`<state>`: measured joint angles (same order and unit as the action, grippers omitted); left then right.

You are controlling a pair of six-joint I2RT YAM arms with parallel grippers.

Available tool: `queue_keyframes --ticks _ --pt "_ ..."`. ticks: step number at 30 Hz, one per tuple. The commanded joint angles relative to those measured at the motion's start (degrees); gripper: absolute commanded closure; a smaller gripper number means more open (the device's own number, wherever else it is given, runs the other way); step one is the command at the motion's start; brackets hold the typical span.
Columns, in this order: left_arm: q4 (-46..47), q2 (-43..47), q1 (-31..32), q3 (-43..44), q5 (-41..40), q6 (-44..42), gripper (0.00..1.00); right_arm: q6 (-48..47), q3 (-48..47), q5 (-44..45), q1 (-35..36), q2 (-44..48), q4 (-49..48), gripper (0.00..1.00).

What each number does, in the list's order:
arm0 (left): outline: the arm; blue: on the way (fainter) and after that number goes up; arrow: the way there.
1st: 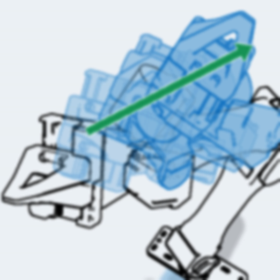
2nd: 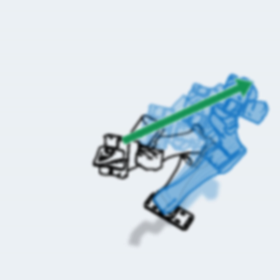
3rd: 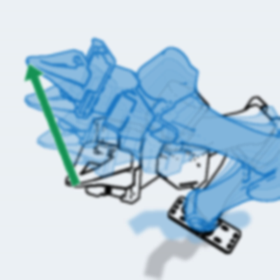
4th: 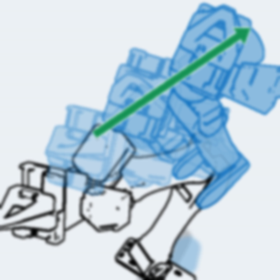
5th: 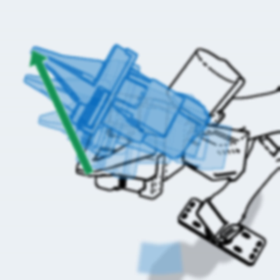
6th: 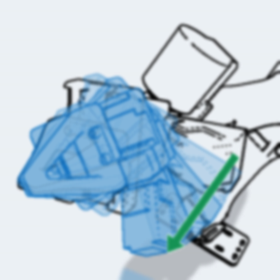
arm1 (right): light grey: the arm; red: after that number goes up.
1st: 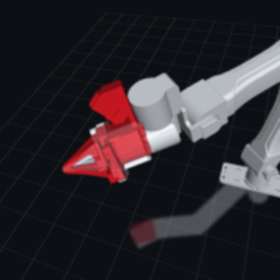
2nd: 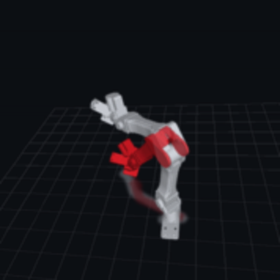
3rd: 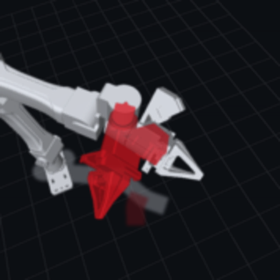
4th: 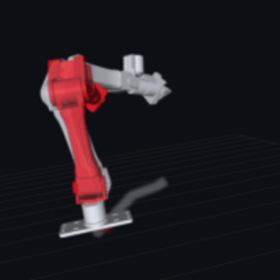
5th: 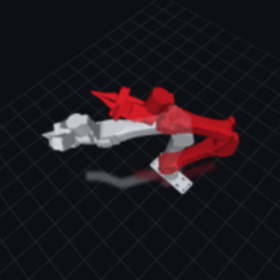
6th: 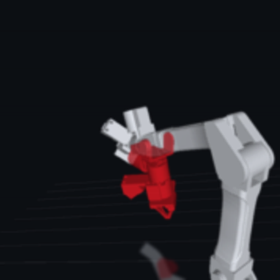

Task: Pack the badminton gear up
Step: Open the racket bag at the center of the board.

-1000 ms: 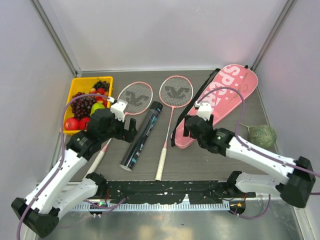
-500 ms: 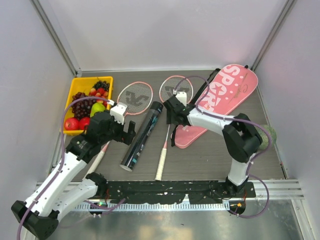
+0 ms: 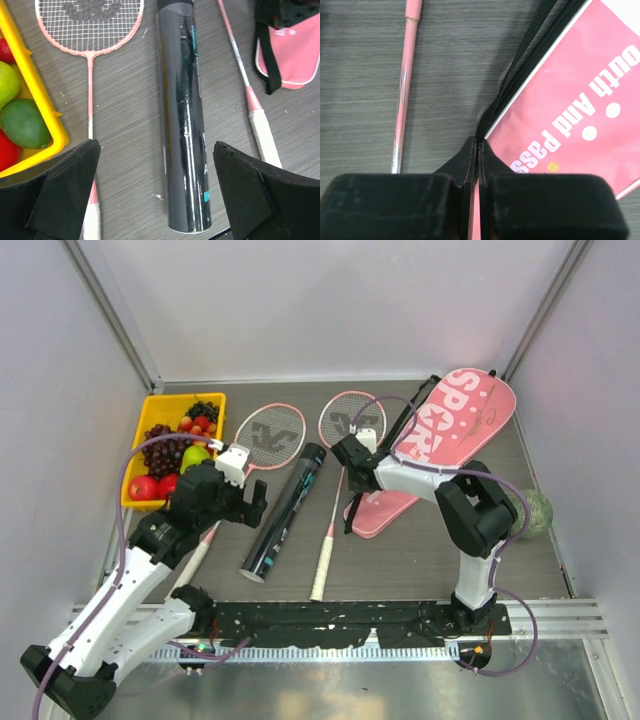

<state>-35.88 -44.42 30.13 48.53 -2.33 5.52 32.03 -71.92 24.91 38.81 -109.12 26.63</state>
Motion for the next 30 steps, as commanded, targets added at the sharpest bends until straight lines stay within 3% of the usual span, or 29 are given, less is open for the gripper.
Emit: queue_keyframes --ticks 1,8,12,15,19,22,24,25,27,30 --pt "0.5 -0.6 -0.2 1.9 -3.5 1.8 0.0 -7.8 4.9 -1.4 0.0 8.7 -7.6 0.95" --pt "1.2 -3.9 4.1 3.1 -1.8 7.4 0.01 -19.0 20.8 -11.2 0.0 30.1 -19.0 0.94" --pt "6.8 -7.7 5.1 2.2 6.8 12.6 0.0 -22.1 30.3 -15.8 0.0 45.1 -23.9 0.94" --pt "9.8 -12.6 6.9 3.4 8.1 15.1 0.01 -23.0 34.6 -16.8 0.0 58.1 -23.7 0.95" --pt "10.7 -18.6 9.3 6.8 7.3 15.3 0.01 -16.6 41.1 -13.7 0.0 69.6 -20.0 0.94" --pt "11.7 -20.1 9.6 7.5 7.7 15.7 0.01 -9.3 43.6 -12.8 0.0 72.1 -13.1 0.94" --pt "11.9 -19.7 9.6 7.1 6.3 15.1 0.01 -5.7 44.3 -10.5 0.0 71.6 -8.3 0.86" --pt "11.9 -19.0 9.6 7.0 5.1 14.7 0.01 -2.8 44.1 -8.2 0.0 71.2 -7.0 0.71" --pt "11.5 -17.5 9.6 6.8 2.9 13.5 0.01 -2.0 42.6 -5.5 0.0 69.9 -3.9 0.53" --pt "8.8 -15.1 9.7 7.7 -1.4 10.4 0.01 -0.5 38.1 1.3 0.0 64.9 0.7 0.44"
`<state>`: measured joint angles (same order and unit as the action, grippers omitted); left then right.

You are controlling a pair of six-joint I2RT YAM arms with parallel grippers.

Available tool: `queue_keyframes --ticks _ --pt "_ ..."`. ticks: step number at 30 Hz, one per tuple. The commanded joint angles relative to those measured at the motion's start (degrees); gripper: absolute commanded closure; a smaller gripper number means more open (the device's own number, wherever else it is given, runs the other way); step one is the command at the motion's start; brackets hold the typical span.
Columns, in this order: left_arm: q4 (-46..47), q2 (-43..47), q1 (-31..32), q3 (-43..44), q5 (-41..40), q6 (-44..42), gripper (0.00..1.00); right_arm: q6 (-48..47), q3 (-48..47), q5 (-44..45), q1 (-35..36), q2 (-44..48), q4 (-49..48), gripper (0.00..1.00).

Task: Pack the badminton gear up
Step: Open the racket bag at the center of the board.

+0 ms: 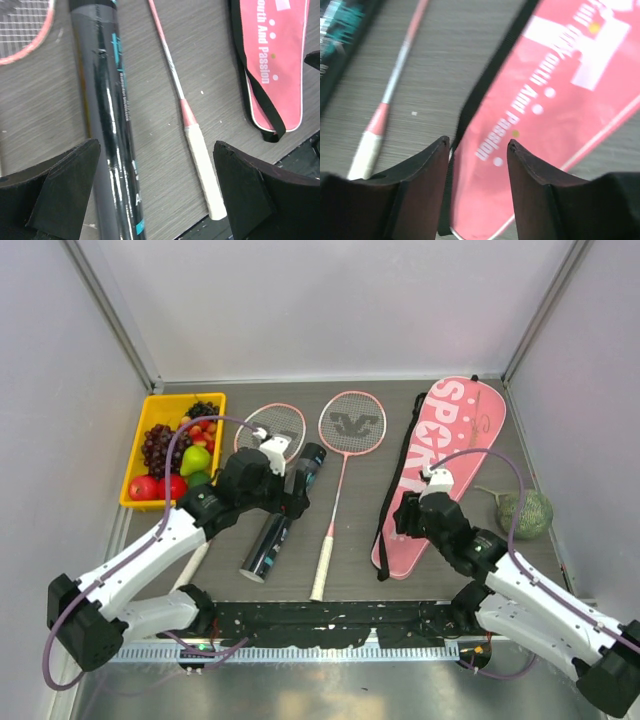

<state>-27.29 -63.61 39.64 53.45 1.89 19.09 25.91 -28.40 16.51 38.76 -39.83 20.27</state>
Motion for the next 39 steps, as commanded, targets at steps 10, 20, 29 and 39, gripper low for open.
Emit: queue_keyframes --ticks 10,20,29,39 --pt "-7.9 11.5 0.1 3.2 -13.6 -13.6 0.01 1.7 -21.8 15.3 -0.9 -30.0 6.2 0.47" --pt "-12.9 22.4 0.1 -1.4 -15.5 -15.7 0.01 5.0 -24.7 1.8 -1.1 -46.6 -3.0 0.52" --pt "-12.5 29.5 0.2 -7.0 -18.2 -17.9 0.01 6.9 -21.4 4.2 -1.1 -49.8 -2.9 0.53" --pt "-11.6 27.1 0.1 -7.6 -17.9 -17.7 0.01 6.7 -21.0 13.0 -1.1 -48.3 2.6 0.53"
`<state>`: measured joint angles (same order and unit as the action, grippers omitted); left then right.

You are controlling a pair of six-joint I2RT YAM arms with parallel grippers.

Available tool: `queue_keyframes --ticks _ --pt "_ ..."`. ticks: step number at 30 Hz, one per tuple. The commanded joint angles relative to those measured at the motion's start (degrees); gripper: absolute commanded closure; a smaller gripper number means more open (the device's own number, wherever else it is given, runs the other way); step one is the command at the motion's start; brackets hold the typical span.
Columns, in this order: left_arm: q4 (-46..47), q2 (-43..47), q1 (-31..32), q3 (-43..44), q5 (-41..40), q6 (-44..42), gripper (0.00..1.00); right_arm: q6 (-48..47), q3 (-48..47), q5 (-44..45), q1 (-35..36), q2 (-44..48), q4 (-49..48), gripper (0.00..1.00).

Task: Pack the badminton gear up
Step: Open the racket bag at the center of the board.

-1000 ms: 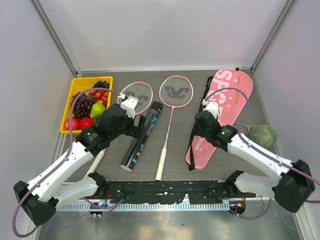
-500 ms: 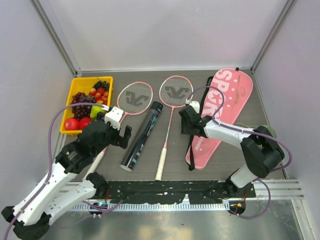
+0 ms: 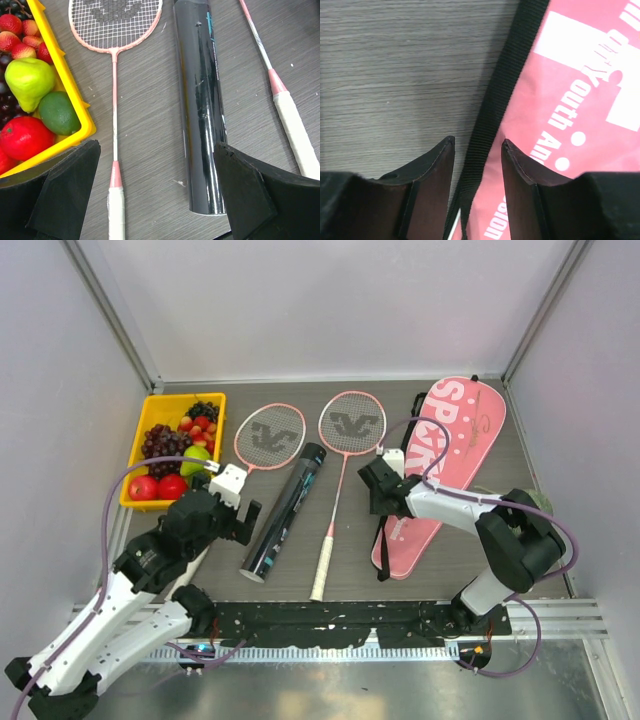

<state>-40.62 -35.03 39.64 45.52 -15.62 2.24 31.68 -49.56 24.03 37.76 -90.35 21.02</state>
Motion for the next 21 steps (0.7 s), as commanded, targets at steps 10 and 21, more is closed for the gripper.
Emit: queue_keyframes --ticks 10,21 --pt "1.9 -0.8 0.2 -0.2 -1.2 -0.8 0.01 1.1 -3.8 6.6 -0.1 -3.9 4.3 0.46" --pt "1.9 -1.4 0.1 0.2 -1.3 -0.9 0.01 1.8 -4.7 9.2 0.1 -6.9 10.3 0.41"
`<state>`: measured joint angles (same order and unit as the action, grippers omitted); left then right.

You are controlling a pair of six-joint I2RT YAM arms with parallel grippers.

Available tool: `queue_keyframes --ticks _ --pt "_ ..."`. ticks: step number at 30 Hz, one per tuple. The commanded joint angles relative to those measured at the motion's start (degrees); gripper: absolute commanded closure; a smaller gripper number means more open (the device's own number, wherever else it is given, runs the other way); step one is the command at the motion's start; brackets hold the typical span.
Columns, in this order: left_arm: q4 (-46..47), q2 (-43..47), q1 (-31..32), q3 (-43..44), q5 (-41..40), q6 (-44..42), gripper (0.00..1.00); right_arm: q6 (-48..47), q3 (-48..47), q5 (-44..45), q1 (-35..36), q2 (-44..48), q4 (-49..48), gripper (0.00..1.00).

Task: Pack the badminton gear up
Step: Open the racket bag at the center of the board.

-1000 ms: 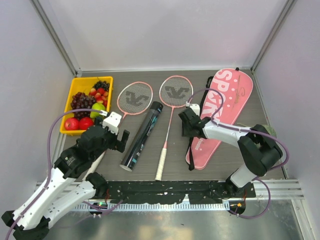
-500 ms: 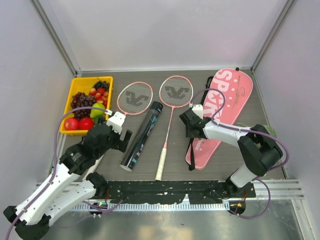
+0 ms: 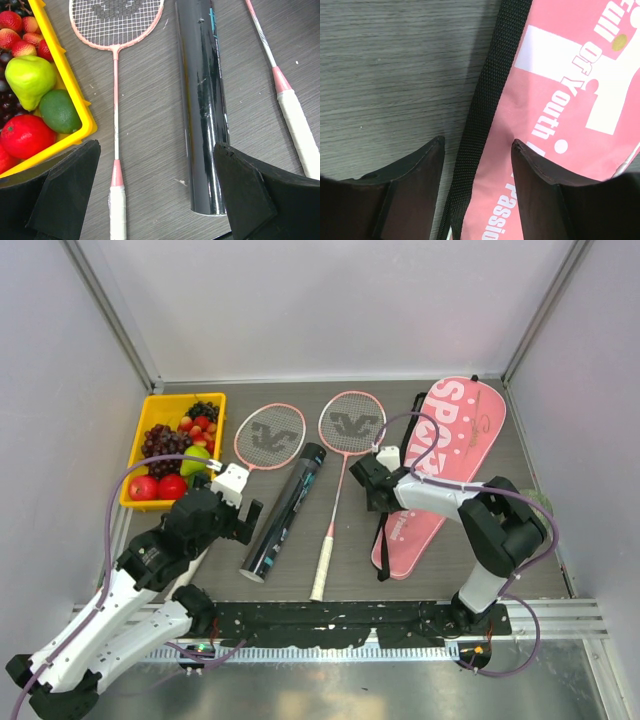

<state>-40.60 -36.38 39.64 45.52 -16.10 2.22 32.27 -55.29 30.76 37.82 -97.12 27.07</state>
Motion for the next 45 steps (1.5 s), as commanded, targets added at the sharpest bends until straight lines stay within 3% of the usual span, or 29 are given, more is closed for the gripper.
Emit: queue_keyframes --ticks 1,4,5,8,11,16,23,32,38,45 --pt "1.8 0.0 0.1 0.2 -1.0 -0.8 0.01 1.1 1.6 2.1 0.1 0.1 4.2 0.46" --pt "1.8 0.2 0.2 0.2 -1.0 -0.8 0.01 1.5 3.2 1.3 0.1 0.7 3.1 0.58" --pt "1.8 0.3 0.1 -0.1 -1.1 -0.9 0.01 1.3 4.0 1.2 0.1 0.9 2.6 0.67" --pt "2.0 0.9 0.1 -0.3 -1.0 -0.8 0.01 1.1 5.4 0.7 0.1 1.7 1.1 0.77" --pt "2.0 0.9 0.1 -0.3 -1.2 -0.9 0.01 0.2 6.9 -1.0 0.0 3.7 -1.2 0.95" --pt "1.8 1.0 0.2 0.9 1.0 1.6 0.01 -3.6 12.3 -6.0 0.1 13.1 -10.5 0.94" --pt "6.7 -0.7 0.1 2.5 20.0 9.7 0.05 -8.1 22.4 -19.5 0.1 29.5 -26.3 0.95" --pt "11.8 -13.4 0.2 3.8 29.2 17.3 0.16 -9.5 25.3 -22.7 0.0 43.0 -26.8 0.94" --pt "24.8 -16.5 1.9 -0.7 30.7 26.9 0.23 -6.5 28.5 -23.6 0.0 51.5 -29.2 0.94" --pt "34.6 -25.0 8.2 -1.9 24.5 37.4 0.21 -3.0 30.9 -19.3 0.1 58.9 -26.0 0.94"
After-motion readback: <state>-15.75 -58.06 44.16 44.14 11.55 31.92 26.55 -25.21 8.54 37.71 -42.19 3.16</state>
